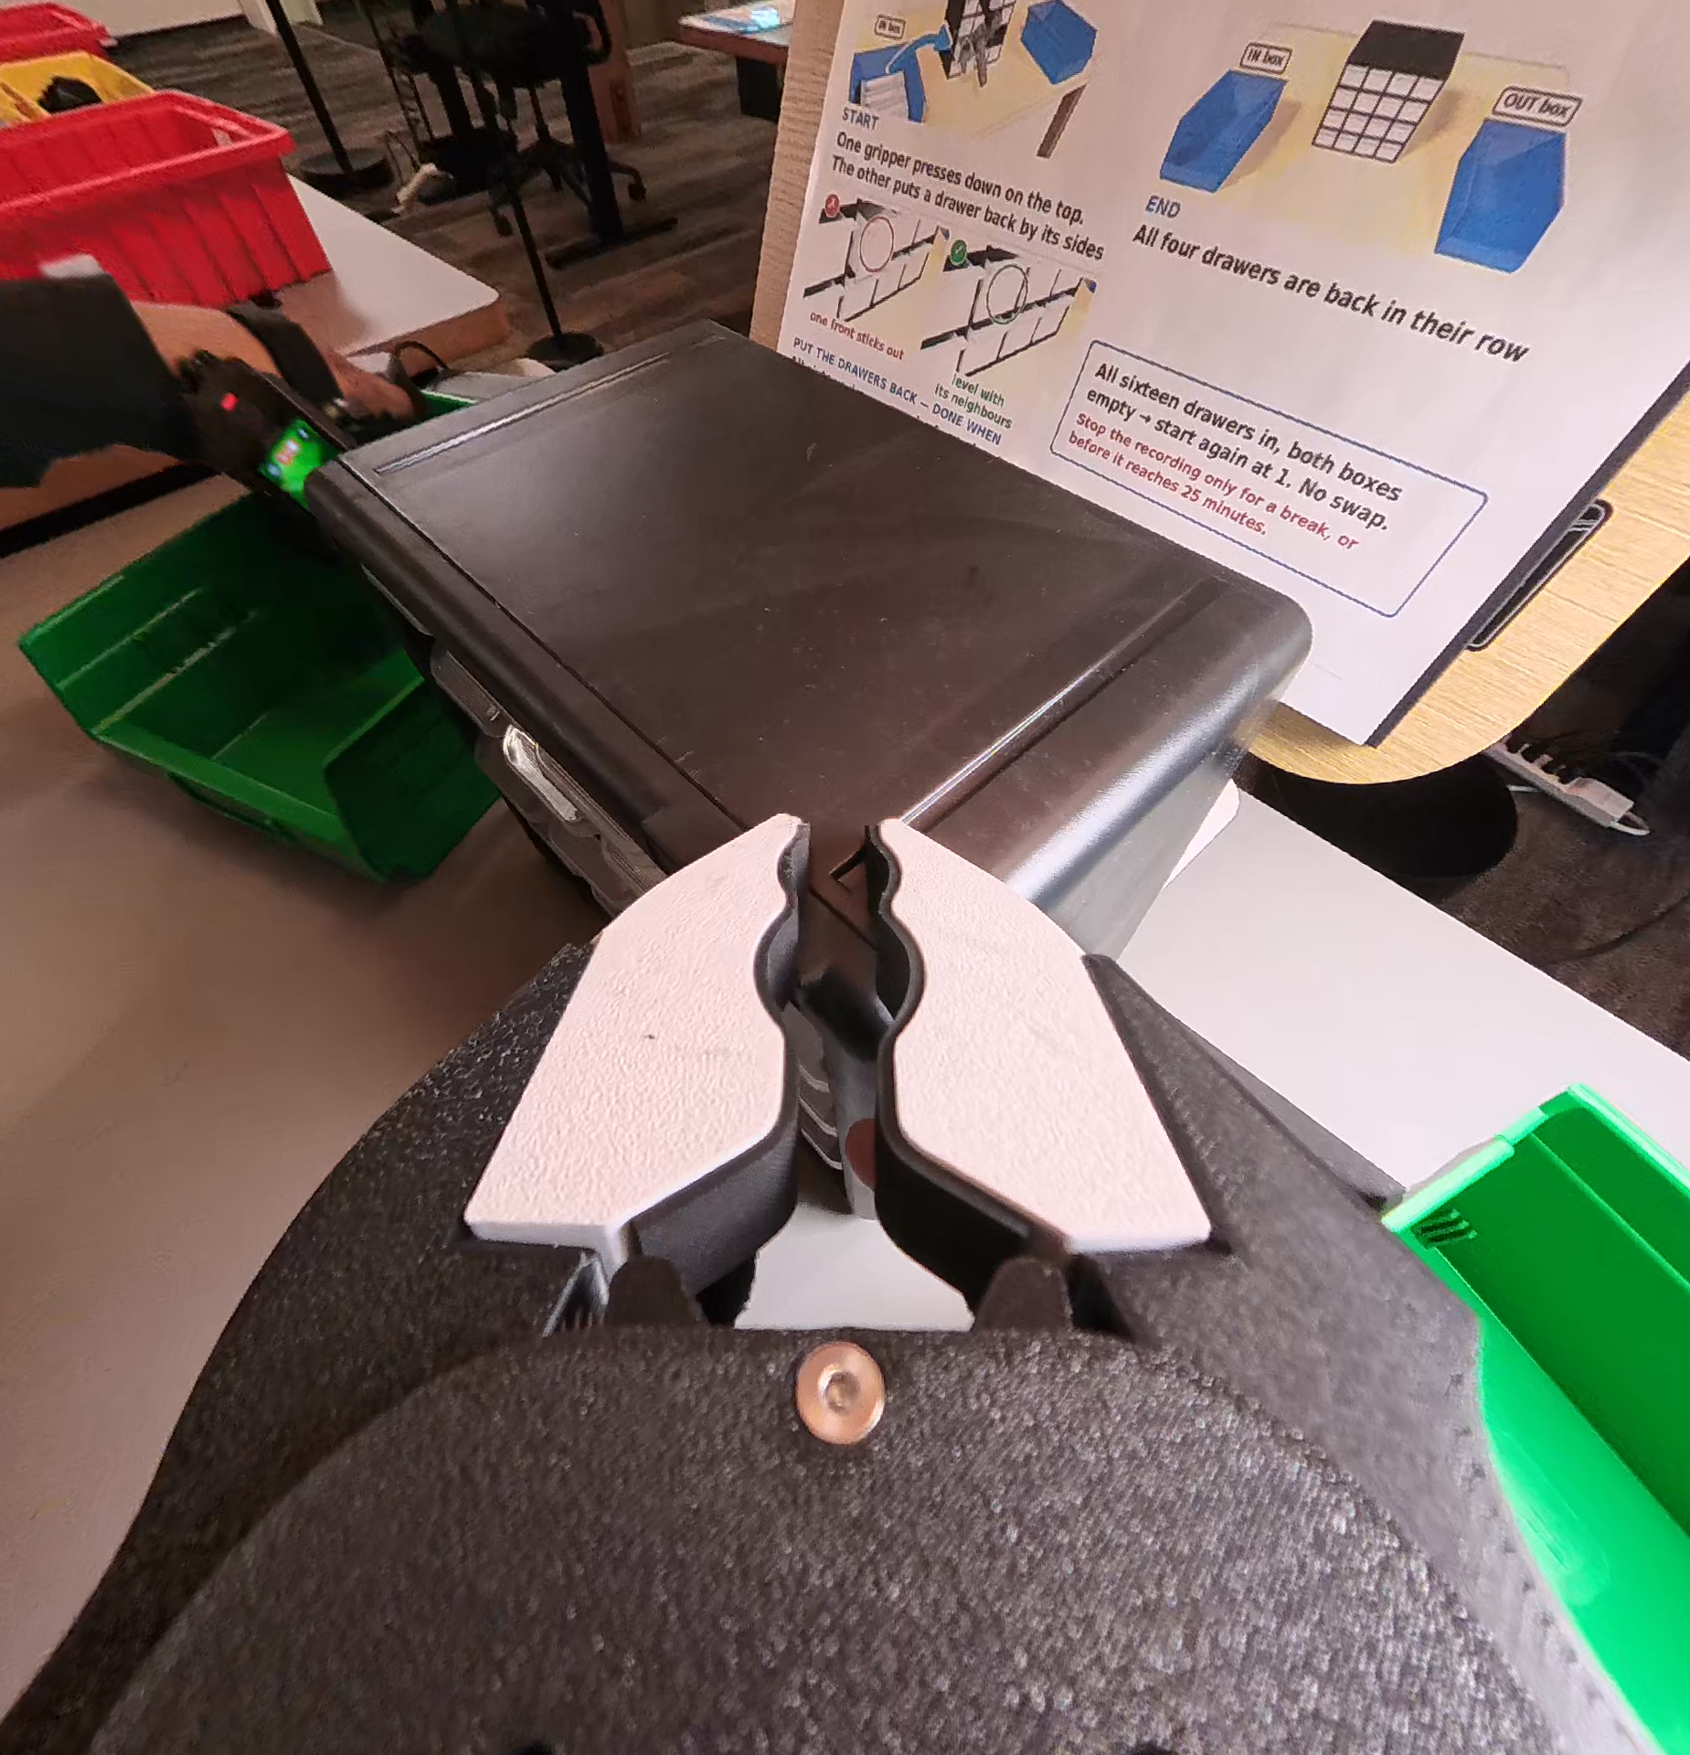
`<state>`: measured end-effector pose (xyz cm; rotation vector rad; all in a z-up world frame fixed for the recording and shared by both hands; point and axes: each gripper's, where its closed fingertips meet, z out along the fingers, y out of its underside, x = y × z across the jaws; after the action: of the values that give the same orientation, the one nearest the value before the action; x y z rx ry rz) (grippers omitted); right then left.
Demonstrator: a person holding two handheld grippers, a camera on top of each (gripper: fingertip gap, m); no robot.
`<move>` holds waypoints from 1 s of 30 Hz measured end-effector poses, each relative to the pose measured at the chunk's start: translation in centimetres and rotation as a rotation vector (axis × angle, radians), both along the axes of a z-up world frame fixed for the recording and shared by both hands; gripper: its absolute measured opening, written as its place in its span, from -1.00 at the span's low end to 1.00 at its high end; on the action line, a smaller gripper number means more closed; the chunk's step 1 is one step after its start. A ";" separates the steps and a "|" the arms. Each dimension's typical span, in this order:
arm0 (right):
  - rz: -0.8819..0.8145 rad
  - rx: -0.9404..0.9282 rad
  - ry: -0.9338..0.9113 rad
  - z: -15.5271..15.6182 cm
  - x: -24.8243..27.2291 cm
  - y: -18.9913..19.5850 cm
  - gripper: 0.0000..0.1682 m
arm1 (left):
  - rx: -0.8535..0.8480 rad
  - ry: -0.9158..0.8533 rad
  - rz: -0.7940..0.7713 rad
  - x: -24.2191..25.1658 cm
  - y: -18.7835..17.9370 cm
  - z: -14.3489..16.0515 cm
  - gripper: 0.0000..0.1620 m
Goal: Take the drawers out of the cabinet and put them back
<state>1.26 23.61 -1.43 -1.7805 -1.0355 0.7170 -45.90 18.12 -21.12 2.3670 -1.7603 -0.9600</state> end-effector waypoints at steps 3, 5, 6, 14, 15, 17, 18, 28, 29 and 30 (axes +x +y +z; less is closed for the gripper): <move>0.004 -0.007 0.019 0.0 0.1 0.2 -0.92 | -0.021 0.039 0.036 0.1 -0.1 -0.6 -0.69; 0.010 -0.012 0.034 0.0 0.1 0.2 -0.93 | -0.045 0.027 0.065 1.0 -1.0 -0.4 -0.75; 0.011 -0.012 0.040 0.0 0.1 0.2 -0.92 | -0.055 0.013 0.072 1.6 -1.6 -0.3 -0.78; -0.022 0.055 0.050 0.1 0.0 0.0 -0.88 | -0.136 -0.373 0.110 10.5 -7.3 1.1 -0.62; -0.023 0.057 0.048 0.1 0.0 0.0 -0.88 | -0.131 -0.429 0.096 11.5 -7.6 1.5 -0.58; -0.019 0.057 0.038 0.1 0.0 0.0 -0.88 | -0.103 -0.489 0.085 12.2 -8.0 2.5 -0.48; -0.015 0.057 0.032 0.1 0.0 0.0 -0.88 | -0.096 -0.497 0.087 12.0 -8.3 2.8 -0.43; -0.062 0.095 0.015 0.1 -0.4 -0.3 -0.72 | 0.100 -0.316 0.097 9.8 -8.0 -0.6 -0.72; -0.056 0.087 -0.004 0.1 -0.4 -0.3 -0.72 | 0.132 -0.319 0.098 10.0 -7.9 -0.5 -0.74; -0.047 0.081 -0.027 0.1 -0.5 -0.3 -0.72 | 0.170 -0.336 0.097 10.5 -7.7 -0.2 -0.75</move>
<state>0.80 23.33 -1.37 -1.7430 -1.0237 0.6153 -35.39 10.45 -21.31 2.8348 -1.6995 -0.7637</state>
